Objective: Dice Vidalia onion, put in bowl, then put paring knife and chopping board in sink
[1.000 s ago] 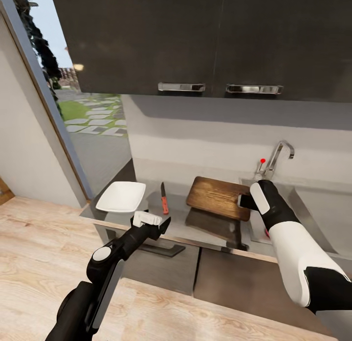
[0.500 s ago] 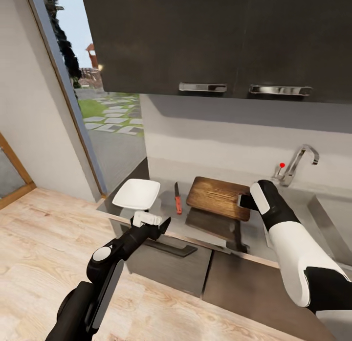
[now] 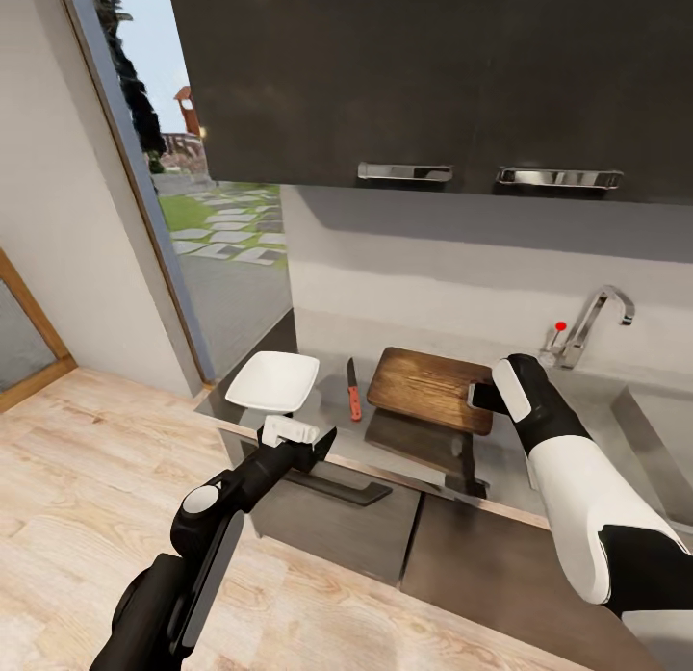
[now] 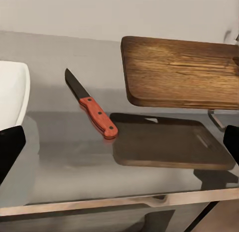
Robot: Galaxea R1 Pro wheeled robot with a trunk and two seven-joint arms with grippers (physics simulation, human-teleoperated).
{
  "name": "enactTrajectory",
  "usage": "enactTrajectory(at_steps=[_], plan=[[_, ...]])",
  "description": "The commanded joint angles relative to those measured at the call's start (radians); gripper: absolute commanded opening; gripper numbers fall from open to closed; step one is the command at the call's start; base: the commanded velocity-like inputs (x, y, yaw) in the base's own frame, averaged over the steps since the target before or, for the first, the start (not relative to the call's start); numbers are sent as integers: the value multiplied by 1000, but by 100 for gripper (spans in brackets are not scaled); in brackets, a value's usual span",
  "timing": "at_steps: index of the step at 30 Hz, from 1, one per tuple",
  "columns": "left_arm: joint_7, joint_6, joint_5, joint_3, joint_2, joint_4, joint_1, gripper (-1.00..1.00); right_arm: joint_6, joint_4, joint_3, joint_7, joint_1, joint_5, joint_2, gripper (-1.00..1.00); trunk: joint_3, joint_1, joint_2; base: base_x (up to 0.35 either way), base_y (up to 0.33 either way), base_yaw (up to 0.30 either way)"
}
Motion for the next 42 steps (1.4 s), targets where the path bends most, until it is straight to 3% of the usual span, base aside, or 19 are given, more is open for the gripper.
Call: enactTrajectory(at_steps=[1, 26, 33, 35, 39, 42], plan=[[-3, 7, 3, 1, -1, -1, -1, 100, 2, -1, 0, -9, -1, -11, 0, -100, -2, 1, -2, 0, 0, 0], [-3, 6, 4, 0, -1, -1, -1, 100, 4, -1, 0, -9, -1, -11, 0, -100, -2, 1, -2, 0, -32, 0], [-3, 6, 4, 0, -1, -1, -1, 100, 49, -1, -2, -9, -1, -11, -1, -100, -2, 1, -2, 0, 0, 0], [-3, 6, 4, 0, -1, -1, -1, 100, 58, -1, -8, -9, -1, -11, -3, -100, -2, 1, -2, 0, 0, 0], [-3, 6, 4, 0, -1, -1, -1, 100, 69, -1, -76, -9, -1, -11, -5, -100, -2, 1, -2, 0, 0, 0], [-3, 6, 4, 1, -1, -1, -1, 100, 70, -1, -88, -9, -1, -11, -6, -100, -2, 1, -2, 0, 0, 0]])
